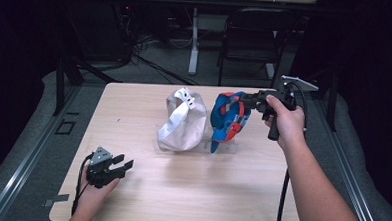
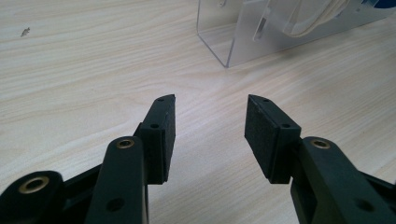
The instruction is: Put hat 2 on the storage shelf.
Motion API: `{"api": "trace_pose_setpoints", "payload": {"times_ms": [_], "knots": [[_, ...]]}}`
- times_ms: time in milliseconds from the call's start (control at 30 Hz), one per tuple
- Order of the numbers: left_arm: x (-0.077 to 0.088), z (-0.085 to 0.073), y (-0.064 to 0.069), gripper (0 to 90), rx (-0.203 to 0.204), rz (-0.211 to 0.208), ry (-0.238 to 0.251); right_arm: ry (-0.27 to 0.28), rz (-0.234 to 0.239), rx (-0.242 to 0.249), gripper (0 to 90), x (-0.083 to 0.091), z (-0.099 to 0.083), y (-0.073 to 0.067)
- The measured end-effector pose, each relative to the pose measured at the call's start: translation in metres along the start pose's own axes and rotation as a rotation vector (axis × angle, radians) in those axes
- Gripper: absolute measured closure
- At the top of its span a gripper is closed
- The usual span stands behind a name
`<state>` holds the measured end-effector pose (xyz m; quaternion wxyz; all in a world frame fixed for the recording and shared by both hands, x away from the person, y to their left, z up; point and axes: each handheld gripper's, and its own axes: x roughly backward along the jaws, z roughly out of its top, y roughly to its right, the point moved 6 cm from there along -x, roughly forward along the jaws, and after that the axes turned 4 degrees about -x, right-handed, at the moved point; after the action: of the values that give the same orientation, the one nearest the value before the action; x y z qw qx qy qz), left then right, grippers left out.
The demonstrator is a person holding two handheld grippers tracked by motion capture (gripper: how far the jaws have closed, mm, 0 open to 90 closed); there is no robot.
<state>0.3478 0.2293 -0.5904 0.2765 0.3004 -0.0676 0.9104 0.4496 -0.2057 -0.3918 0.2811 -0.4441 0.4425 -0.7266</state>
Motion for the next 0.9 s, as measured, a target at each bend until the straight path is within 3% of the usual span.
{"api": "trace_pose_setpoints", "payload": {"times_ms": [133,300,667,900], "knots": [[0.000,-0.001,0.000,53.3,0.001,0.001,-0.003,0.022,-0.040,0.054,57.6,0.002,-0.001,0.001],[0.000,-0.001,-0.001,52.4,0.007,0.002,0.005,0.029,-0.080,0.087,54.1,0.006,-0.003,0.001],[0.000,-0.001,-0.003,49.1,0.018,0.002,0.012,0.075,-0.107,0.131,51.8,0.029,-0.004,-0.003],[0.000,-0.001,-0.002,49.0,0.017,0.001,0.010,0.067,-0.142,0.173,50.6,0.037,-0.014,0.002]]}}
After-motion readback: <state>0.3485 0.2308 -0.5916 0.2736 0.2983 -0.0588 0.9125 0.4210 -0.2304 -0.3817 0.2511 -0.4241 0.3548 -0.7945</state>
